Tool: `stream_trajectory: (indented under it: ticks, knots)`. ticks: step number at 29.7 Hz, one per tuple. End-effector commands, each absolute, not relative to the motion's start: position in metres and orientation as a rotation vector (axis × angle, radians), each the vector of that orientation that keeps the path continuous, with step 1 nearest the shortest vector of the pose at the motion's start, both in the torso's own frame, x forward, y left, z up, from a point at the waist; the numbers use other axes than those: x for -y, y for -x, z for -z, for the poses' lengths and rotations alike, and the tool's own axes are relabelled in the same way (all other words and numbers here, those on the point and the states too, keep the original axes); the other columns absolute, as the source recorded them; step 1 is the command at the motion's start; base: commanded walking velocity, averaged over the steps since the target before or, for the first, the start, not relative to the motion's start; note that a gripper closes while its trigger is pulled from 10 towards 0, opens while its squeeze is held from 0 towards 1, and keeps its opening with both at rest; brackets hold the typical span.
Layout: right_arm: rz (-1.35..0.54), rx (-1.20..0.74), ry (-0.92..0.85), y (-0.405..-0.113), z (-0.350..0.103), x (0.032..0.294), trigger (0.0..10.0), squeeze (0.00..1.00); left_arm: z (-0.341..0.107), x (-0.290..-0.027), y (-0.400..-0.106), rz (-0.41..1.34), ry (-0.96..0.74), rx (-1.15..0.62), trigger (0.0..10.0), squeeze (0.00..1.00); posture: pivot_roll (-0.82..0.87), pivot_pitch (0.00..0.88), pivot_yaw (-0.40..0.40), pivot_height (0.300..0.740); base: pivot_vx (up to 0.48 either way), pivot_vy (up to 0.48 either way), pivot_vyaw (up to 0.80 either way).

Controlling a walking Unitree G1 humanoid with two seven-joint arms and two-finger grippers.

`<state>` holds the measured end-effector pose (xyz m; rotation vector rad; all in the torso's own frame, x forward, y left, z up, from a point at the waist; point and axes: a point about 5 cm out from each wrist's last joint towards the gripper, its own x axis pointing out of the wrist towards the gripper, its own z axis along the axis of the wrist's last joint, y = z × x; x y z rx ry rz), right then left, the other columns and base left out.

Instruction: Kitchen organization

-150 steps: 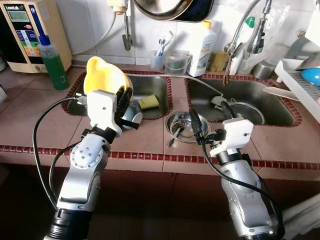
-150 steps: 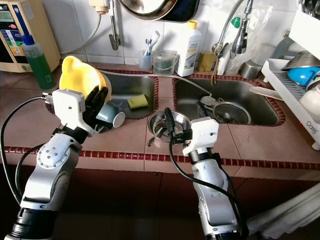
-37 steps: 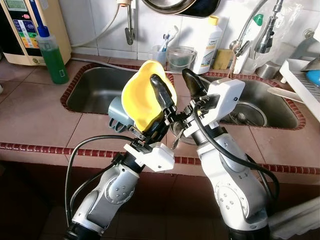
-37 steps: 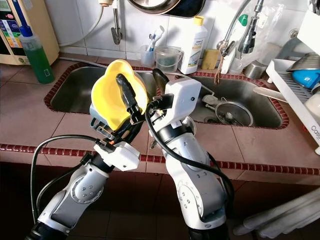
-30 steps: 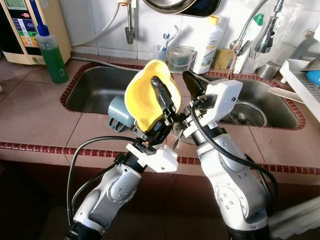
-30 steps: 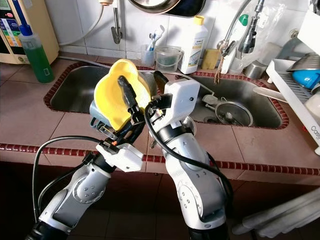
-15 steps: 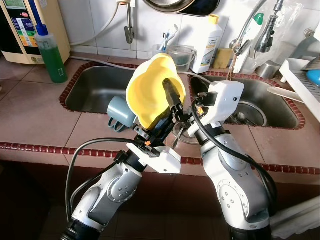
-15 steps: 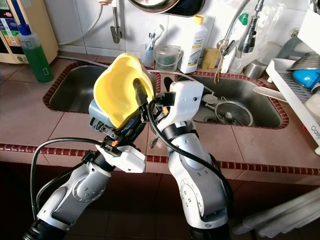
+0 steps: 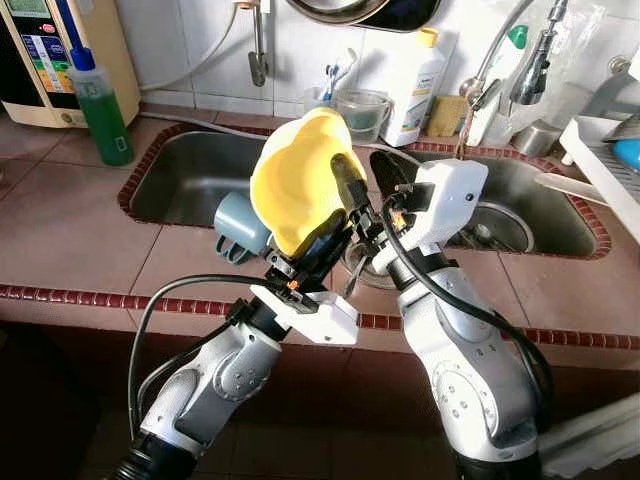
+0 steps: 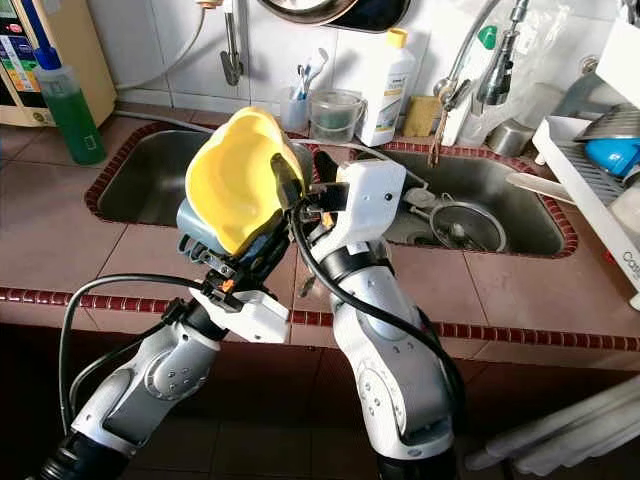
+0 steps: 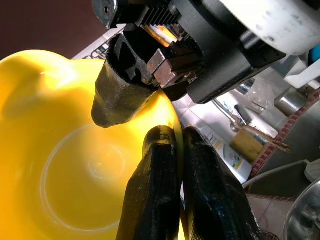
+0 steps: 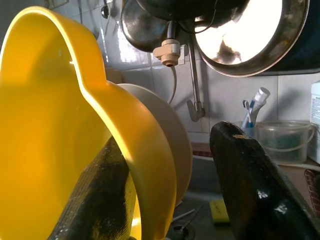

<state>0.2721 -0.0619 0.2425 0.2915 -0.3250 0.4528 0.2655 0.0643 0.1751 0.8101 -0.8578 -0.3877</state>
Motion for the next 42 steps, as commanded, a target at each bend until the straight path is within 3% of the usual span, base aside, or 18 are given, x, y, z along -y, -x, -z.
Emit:
stream_trajectory:
  ticks: [1, 30, 31, 32, 35, 36, 37, 38, 42]
  knots:
    - [-0.436, 0.347, -0.304, -0.2706, -0.2470, 0.0659, 0.0, 0.00, -0.1805, -0.0629, -0.2656, 0.374, -0.784, 0.882, 10.0, 0.00, -0.12, 0.058, -0.079, 0.740, 0.000, 0.000, 0.00]
    - [-0.436, 0.341, -0.316, -0.2693, -0.2475, 0.0666, 0.0, 0.00, -0.1817, -0.0699, -0.2681, 0.366, -0.782, 0.897, 10.0, 0.00, -0.13, 0.061, -0.081, 0.740, 0.000, 0.000, 0.00]
    - [-0.436, 0.341, -0.318, -0.2695, -0.2476, 0.0667, 0.0, 0.00, -0.1815, -0.0697, -0.2679, 0.379, -0.775, 0.891, 10.0, 0.59, -0.13, 0.061, -0.083, 0.740, 0.000, 0.000, 0.00]
    - [-0.436, 0.342, -0.318, -0.2697, -0.2477, 0.0667, 0.0, 0.00, -0.1813, -0.0695, -0.2671, 0.400, -0.750, 0.883, 10.0, 1.00, -0.13, 0.060, -0.083, 0.740, 0.000, 0.000, 0.00]
    - [-0.437, 0.345, -0.318, -0.2699, -0.2482, 0.0667, 0.0, 0.00, -0.1810, -0.0688, -0.2658, 0.430, -0.716, 0.872, 10.0, 1.00, -0.13, 0.060, -0.085, 0.740, 0.000, 0.000, 0.00]
    - [-0.462, 0.355, -0.319, -0.2694, -0.2493, 0.0654, 3.8, 0.00, -0.1805, -0.0682, -0.2653, 0.439, -0.710, 0.868, 10.0, 1.00, -0.13, 0.059, -0.086, 0.740, 0.000, 0.000, 0.00]
    - [-0.481, 0.363, -0.320, -0.2690, -0.2500, 0.0645, 3.8, 0.00, -0.1801, -0.0679, -0.2650, 0.445, -0.706, 0.866, 10.0, 1.00, -0.13, 0.059, -0.086, 0.740, 0.000, 0.000, 0.00]
    - [-0.489, 0.368, -0.322, -0.2687, -0.2506, 0.0642, 10.0, 0.00, -0.1794, -0.0675, -0.2647, 0.452, -0.705, 0.862, 10.0, 1.00, -0.13, 0.060, -0.086, 0.740, 0.000, 0.000, 0.00]
    - [-0.500, 0.386, -0.322, -0.2678, -0.2519, 0.0645, 10.0, 0.00, -0.1763, -0.0665, -0.2634, 0.478, -0.706, 0.852, 10.0, 1.00, -0.12, 0.059, -0.087, 0.740, 0.000, 0.000, 0.00]
